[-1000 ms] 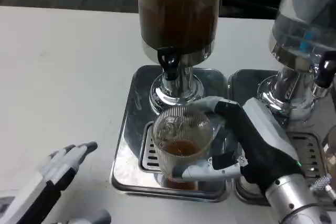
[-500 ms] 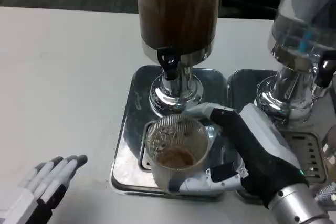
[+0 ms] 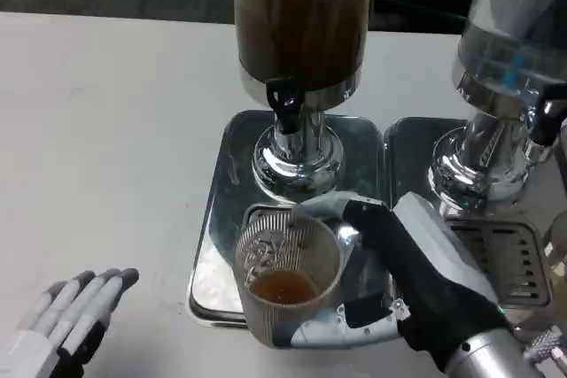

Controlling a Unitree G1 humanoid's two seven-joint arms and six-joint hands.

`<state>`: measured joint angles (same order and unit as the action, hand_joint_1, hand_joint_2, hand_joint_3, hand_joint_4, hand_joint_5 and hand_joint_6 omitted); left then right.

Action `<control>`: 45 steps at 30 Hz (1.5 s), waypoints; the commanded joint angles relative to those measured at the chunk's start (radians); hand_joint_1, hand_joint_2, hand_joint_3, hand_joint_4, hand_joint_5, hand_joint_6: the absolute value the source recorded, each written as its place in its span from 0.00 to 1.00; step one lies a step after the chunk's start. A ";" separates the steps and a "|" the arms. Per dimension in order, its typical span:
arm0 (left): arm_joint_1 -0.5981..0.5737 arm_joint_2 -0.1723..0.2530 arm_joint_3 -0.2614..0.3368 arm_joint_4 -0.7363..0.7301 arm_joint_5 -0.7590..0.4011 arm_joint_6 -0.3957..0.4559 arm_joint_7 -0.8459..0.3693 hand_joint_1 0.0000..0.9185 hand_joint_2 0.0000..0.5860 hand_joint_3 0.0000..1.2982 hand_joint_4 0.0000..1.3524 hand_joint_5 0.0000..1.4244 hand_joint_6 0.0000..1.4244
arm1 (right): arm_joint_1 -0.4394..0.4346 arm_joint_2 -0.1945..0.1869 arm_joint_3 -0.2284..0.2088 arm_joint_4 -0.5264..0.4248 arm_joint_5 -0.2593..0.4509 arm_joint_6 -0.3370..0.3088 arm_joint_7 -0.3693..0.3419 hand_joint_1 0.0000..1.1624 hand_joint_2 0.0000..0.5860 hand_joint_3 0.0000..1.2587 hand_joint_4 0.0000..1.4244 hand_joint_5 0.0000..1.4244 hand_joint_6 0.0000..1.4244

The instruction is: Grasp the cup under the faucet to collect the drink, then remove the cup.

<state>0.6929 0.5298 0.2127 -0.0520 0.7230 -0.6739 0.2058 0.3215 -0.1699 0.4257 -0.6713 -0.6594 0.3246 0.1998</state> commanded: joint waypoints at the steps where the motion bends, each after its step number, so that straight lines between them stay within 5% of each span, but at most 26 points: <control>1: 0.008 0.003 -0.008 -0.007 0.015 0.017 0.015 0.00 0.18 0.00 0.00 0.00 0.00 | -0.001 0.009 -0.003 -0.022 0.003 -0.034 -0.025 0.81 0.23 0.69 0.67 0.72 0.87; 45: -0.029 0.005 -0.042 0.001 -0.002 0.043 0.012 0.00 0.19 0.00 0.00 0.00 0.00 | 0.017 0.030 -0.008 -0.019 -0.001 -0.049 -0.045 0.82 0.21 0.71 0.68 0.73 0.90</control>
<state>0.6597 0.5328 0.1762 -0.0503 0.7278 -0.6415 0.2103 0.3417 -0.1547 0.4172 -0.6713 -0.6668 0.3070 0.1856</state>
